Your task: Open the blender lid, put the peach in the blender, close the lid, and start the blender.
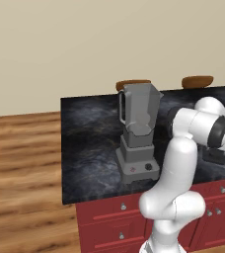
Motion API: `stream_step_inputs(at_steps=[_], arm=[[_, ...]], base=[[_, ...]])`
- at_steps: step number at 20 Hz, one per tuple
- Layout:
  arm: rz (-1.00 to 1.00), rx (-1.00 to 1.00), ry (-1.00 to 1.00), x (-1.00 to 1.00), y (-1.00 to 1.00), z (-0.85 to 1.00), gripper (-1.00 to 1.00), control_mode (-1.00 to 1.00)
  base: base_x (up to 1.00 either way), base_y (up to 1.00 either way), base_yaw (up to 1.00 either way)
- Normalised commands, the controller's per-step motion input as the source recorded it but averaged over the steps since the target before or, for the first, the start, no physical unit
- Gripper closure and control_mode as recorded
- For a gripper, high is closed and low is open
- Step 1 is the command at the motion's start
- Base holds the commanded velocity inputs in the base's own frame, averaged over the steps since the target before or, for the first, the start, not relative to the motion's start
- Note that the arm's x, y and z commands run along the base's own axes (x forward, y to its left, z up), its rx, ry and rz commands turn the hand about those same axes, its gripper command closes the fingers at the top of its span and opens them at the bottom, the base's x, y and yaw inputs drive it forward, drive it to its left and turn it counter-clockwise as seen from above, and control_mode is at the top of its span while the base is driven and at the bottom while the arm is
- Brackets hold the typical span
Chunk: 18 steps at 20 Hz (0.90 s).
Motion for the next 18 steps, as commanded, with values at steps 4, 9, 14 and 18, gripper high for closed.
stream_step_inputs(at_steps=[4, 9, 14, 18], arm=[[0.0, 0.0, 0.0, 0.0, -0.05, -0.17, -1.0, -1.0], [0.0, 0.0, 0.0, 0.03, 0.0, -0.15, -1.0, -1.0], [0.02, 0.0, 0.0, 0.07, 0.0, -0.19, -1.0, -1.0], [0.01, 0.0, 0.0, 0.09, 0.0, -0.38, -1.0, -1.0]], base=[[0.0, 0.0, 0.0], [0.0, 0.0, 0.0], [0.0, 0.0, 0.0], [0.0, 0.0, 0.0]])
